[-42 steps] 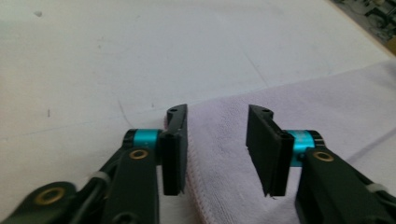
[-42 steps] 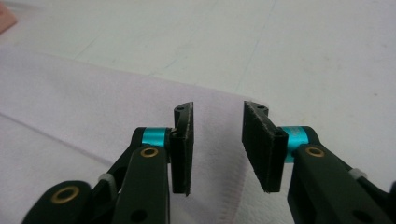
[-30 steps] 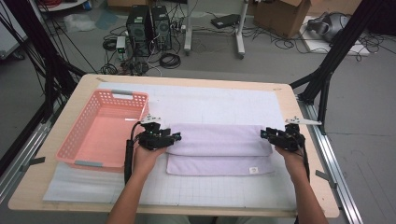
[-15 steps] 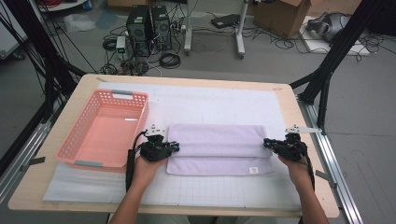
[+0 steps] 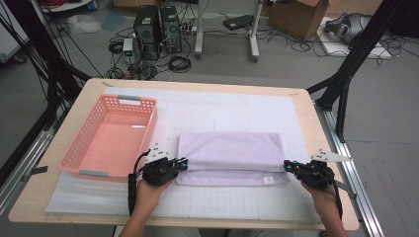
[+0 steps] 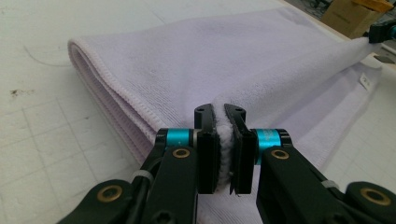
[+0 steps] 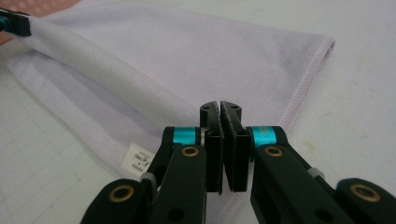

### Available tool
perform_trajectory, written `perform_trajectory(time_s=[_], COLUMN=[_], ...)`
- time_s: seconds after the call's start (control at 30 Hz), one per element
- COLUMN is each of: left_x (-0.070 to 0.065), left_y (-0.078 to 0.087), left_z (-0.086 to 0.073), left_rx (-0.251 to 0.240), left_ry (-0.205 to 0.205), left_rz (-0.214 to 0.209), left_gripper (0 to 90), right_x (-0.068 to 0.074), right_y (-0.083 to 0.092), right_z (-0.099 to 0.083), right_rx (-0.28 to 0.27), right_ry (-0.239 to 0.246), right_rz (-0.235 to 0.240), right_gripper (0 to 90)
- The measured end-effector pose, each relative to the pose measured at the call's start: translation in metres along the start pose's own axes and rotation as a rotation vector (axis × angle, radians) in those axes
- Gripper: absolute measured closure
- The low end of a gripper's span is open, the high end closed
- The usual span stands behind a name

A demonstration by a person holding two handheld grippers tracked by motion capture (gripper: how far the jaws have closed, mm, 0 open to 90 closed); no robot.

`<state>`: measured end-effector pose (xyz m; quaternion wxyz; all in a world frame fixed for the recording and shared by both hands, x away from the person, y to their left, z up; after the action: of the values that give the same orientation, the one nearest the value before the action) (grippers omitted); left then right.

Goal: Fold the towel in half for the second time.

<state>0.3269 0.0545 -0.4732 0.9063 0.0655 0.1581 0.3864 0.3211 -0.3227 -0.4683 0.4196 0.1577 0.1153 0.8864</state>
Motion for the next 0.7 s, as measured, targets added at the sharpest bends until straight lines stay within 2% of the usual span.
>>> perform_trajectory(time_s=[0.2,0.3,0.4,0.47,0.5,0.57,0.6,0.7], left_x=[-0.007,-0.01,-0.012,-0.011,-0.009,-0.006,-0.004,0.0], left_y=[0.007,0.012,0.018,0.022,0.024,0.027,0.028,0.027], left_z=[-0.004,-0.006,-0.007,-0.006,-0.004,-0.003,-0.002,-0.004], left_rx=[0.005,0.007,0.004,-0.01,-0.017,-0.03,-0.032,-0.019], left_ry=[-0.003,0.022,0.052,0.065,0.068,0.082,0.088,0.105], left_rz=[0.001,0.009,0.012,0.019,0.026,0.033,0.04,0.051], left_gripper=[81.6,70.8,55.0,49.2,47.7,47.2,47.6,53.0], right_x=[0.007,0.013,0.019,0.023,0.024,0.024,0.023,0.016], right_y=[0.01,0.015,0.016,0.016,0.017,0.02,0.022,0.028], right_z=[-0.006,-0.008,-0.011,-0.015,-0.017,-0.017,-0.014,-0.005], right_rx=[-0.017,-0.014,0.013,0.039,0.055,0.061,0.042,-0.025], right_ry=[0.025,0.025,0.058,0.079,0.086,0.077,0.056,0.033], right_rz=[0.021,0.023,0.025,0.031,0.036,0.026,0.011,-0.035], right_gripper=[87.9,88.2,88.2,87.9,86.1,70.4,68.0,65.8])
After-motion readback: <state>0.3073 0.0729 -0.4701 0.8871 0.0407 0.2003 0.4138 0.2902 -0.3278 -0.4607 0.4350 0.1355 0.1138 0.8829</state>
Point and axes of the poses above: each handheld gripper's, and its own axes: y roughly backward along the jaws, z roughly out of its top, x roughly to its left, the point moved 8 cm from there along -y, roughly forward along the jaws, and after that the axes turned 12 degrees about -x, right-handed, at the moved point
